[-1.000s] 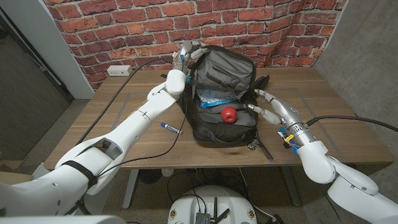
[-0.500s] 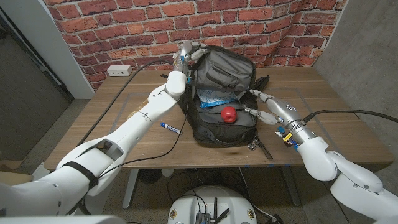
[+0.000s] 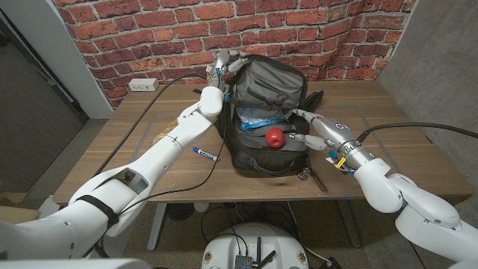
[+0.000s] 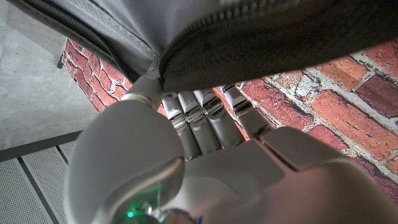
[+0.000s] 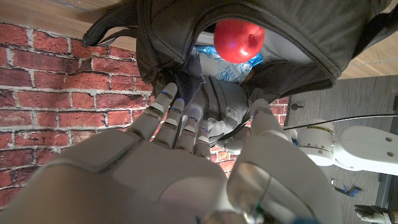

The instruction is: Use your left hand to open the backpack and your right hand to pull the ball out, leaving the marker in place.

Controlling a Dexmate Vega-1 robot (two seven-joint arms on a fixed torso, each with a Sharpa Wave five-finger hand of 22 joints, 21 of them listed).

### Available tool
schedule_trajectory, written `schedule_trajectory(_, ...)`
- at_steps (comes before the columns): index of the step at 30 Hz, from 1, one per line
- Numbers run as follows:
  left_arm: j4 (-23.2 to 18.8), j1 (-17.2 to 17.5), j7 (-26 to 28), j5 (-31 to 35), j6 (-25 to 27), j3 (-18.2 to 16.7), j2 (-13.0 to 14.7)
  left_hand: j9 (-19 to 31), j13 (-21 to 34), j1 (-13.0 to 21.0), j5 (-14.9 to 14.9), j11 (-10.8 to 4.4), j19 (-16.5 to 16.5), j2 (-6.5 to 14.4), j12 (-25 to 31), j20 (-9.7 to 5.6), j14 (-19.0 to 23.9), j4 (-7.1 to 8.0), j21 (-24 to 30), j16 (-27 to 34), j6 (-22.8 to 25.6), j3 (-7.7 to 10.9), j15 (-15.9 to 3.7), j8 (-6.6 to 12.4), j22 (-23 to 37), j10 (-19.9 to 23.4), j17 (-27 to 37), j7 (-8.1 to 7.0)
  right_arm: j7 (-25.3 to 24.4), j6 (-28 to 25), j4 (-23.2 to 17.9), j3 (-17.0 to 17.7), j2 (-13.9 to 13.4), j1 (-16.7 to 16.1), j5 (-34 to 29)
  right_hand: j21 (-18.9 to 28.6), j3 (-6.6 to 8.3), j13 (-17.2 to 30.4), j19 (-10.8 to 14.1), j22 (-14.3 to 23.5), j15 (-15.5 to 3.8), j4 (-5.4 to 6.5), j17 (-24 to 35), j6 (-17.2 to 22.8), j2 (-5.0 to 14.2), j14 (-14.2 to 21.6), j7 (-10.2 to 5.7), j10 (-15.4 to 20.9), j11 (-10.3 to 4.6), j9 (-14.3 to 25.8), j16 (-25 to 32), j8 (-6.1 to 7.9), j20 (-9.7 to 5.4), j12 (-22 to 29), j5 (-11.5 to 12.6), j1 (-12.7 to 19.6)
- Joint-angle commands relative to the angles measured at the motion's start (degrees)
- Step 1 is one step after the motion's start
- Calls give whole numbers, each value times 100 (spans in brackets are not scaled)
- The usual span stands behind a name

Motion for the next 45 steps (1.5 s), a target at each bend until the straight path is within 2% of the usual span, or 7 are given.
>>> schedule_trajectory(1,291,-69,-34,-88,-314,-39,-62,21,28,6,21,-31,51,53,24,-795,39,35,-29,-15,33,82,-15,42,20,20,26,-4,478,-520,-295,-425,-136,345,-438,-5,39,20,-27,14,-281,-19,-17,-64,-81,17,11,-13,14,14,-36,35,24,11,41,196)
schedule_trajectory(11,578,-133,-71,-210,-573,-69,-159,22,28,9,21,-20,49,50,25,-794,32,33,-30,-19,38,88,-15,43,20,20,25,-7,871,-930,-462,-906,-153,766,-930,-9,48,27,-69,16,-192,-22,-66,-147,-322,27,63,-28,61,19,-64,70,162,21,46,496)
schedule_trajectory(21,814,-181,-140,-372,-751,-108,-243,23,28,9,21,-12,49,61,28,-792,72,37,-30,3,36,93,-18,41,20,23,35,7,1319,-1155,-507,-1402,-34,1233,-1355,-8,25,41,-112,22,-173,-5,-86,-93,-558,36,80,-45,73,27,-75,131,327,28,16,723)
schedule_trajectory(32,1168,-296,-266,-530,-971,-100,-365,24,29,21,22,-4,52,57,29,-791,96,28,-29,12,32,96,-18,39,20,25,39,18,1758,-1272,-488,-1779,170,1599,-1744,-13,33,52,-169,26,-174,9,-93,-153,-667,-30,65,-102,54,34,-105,127,342,20,-7,908)
schedule_trajectory(37,1300,-345,-330,-567,-1079,-79,-399,25,29,24,22,-3,53,56,35,-791,101,27,-28,12,38,97,-18,41,20,39,39,18,2197,-1452,-555,-1900,272,1758,-1853,-12,56,65,-220,30,-156,34,-93,-344,-731,-126,58,-256,53,41,-140,81,378,-12,-16,1113)
schedule_trajectory(45,1352,-351,-399,-651,-1096,-72,-431,26,29,27,23,14,52,55,33,-793,98,27,-29,7,32,100,-15,38,21,33,37,25,2816,-1613,-569,-2073,399,2052,-1978,-14,57,73,-271,31,-147,57,-87,-462,-767,-212,69,-382,74,44,-166,62,386,-30,-25,1209)
